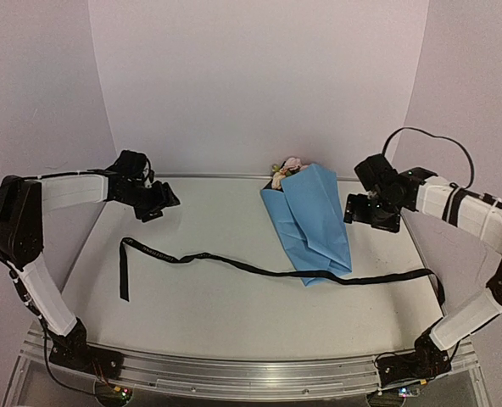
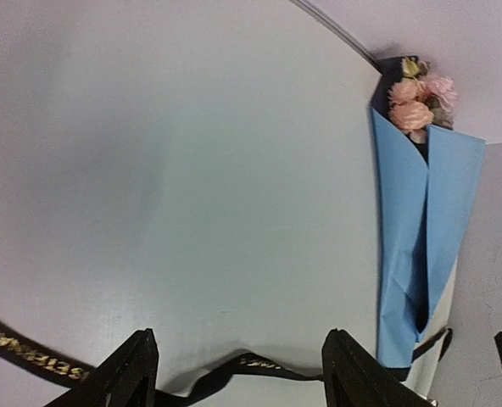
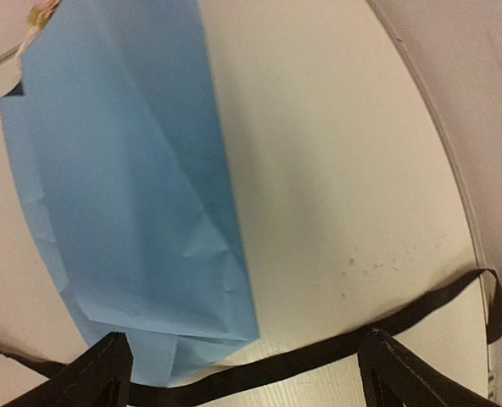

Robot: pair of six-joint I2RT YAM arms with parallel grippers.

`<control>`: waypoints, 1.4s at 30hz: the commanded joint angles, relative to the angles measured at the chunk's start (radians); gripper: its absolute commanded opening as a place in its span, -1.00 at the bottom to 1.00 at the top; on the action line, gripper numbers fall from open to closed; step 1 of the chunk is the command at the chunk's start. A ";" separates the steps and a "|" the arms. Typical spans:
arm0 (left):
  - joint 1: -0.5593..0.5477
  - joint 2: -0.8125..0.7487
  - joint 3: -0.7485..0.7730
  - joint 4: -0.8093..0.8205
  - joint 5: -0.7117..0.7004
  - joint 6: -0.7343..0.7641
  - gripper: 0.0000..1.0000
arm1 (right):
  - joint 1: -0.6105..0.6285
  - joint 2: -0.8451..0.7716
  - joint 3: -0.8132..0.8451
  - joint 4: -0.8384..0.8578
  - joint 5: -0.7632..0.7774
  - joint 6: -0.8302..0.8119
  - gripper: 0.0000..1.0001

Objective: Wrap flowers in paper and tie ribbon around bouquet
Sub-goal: Pick up the folded bouquet from the corner of the board.

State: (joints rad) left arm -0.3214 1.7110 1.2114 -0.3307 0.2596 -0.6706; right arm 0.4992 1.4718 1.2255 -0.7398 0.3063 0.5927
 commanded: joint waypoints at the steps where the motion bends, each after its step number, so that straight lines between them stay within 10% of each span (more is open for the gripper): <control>1: -0.097 0.123 0.079 0.208 0.121 -0.169 0.36 | 0.045 0.094 0.073 0.098 -0.062 -0.116 0.85; 23: -0.356 0.843 0.801 0.322 0.176 -0.334 0.04 | -0.296 0.254 -0.132 0.553 -0.564 -0.128 0.60; 42: -0.410 0.910 0.813 0.372 0.157 -0.435 -0.07 | -0.349 0.483 -0.121 0.744 -0.821 0.079 0.58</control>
State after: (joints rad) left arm -0.7207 2.5780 1.9896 0.0074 0.4079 -1.0757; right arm 0.1471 1.9150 1.0847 -0.0574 -0.4273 0.6192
